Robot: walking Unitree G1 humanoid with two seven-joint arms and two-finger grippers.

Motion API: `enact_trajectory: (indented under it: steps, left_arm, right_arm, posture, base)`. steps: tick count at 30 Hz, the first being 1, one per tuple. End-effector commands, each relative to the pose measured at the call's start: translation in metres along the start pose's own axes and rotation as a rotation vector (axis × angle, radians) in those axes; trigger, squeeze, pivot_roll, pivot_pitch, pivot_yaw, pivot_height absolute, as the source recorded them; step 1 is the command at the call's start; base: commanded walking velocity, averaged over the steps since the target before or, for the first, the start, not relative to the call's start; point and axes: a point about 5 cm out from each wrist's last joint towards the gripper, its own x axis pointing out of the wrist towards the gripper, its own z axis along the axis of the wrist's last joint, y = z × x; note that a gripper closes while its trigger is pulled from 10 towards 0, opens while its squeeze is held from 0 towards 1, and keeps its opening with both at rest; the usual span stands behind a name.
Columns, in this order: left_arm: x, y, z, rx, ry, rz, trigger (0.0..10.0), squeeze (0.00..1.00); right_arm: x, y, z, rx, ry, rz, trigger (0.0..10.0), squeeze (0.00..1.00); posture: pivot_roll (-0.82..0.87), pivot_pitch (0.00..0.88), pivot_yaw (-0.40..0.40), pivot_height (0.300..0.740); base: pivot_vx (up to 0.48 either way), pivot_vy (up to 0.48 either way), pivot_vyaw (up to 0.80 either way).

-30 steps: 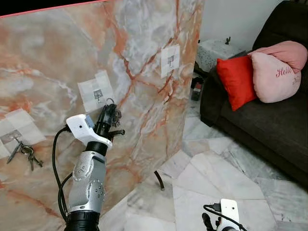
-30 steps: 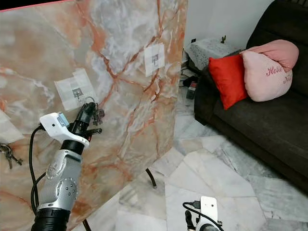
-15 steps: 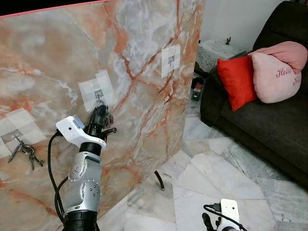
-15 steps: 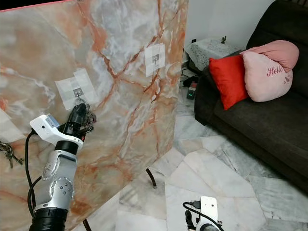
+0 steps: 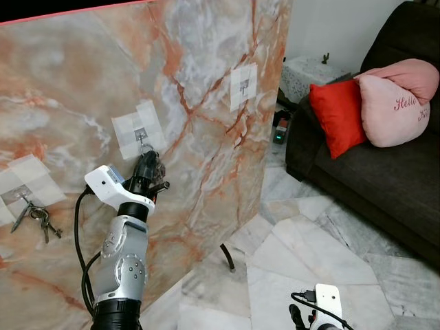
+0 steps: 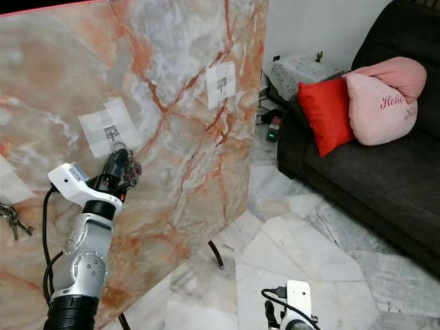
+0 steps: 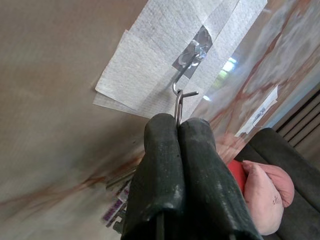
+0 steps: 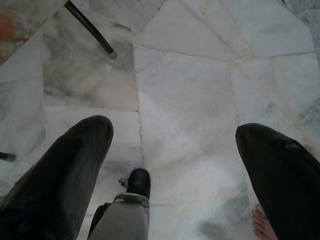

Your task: Hang keys on a hook

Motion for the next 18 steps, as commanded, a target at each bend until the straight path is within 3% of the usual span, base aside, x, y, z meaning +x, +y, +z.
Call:
enact_trajectory:
  steps: [1,2,3,5,6,7,18]
  left_arm:
    - [0.0014,-0.0021,0.0009,-0.001,-0.003,-0.004,10.0,0.0]
    - [0.0012,-0.0029,0.0004,0.004,-0.002,-0.008,10.0,0.0]
    - [0.0011,-0.0036,0.0001,0.004,-0.001,-0.011,10.0,0.67]
    - [0.0011,-0.0036,0.0001,0.004,-0.001,-0.011,10.0,0.67]
    - [0.001,-0.004,0.0,0.003,-0.002,-0.012,10.0,0.93]
    - [0.0011,-0.0044,0.0,0.0,-0.003,-0.013,10.0,1.0]
    - [0.0014,-0.0062,0.0044,0.031,-0.023,-0.022,10.0,1.0]
  right_arm:
    - [0.0001,-0.0024,0.001,-0.008,0.007,-0.003,10.0,0.0]
    - [0.0002,-0.0024,0.0011,-0.009,0.007,-0.003,10.0,0.0]
    - [0.0002,-0.0024,0.001,-0.01,0.007,-0.002,10.0,0.0]
    - [0.0002,-0.0024,0.001,-0.01,0.007,-0.002,10.0,0.0]
    - [0.0002,-0.0023,0.001,-0.01,0.007,-0.001,10.0,0.0]
    - [0.0001,-0.0023,0.001,-0.009,0.007,-0.001,10.0,0.0]
    - [0.0002,-0.0022,0.001,-0.008,0.008,0.002,10.0,0.0]
  posture:
    - [0.02,0.0,-0.074,0.74]
    - [0.02,0.0,-0.074,0.74]
    - [0.02,0.0,-0.074,0.74]
    - [0.02,0.0,-0.074,0.74]
    - [0.02,0.0,-0.074,0.74]
    - [0.02,0.0,-0.073,0.74]
    - [0.02,0.0,-0.072,0.74]
  base:
    - [0.0,0.0,0.0]
    - [0.0,0.0,0.0]
    - [0.0,0.0,0.0]
    - [0.0,0.0,0.0]
    - [0.0,0.0,0.0]
    - [0.0,0.0,0.0]
    - [0.0,0.0,0.0]
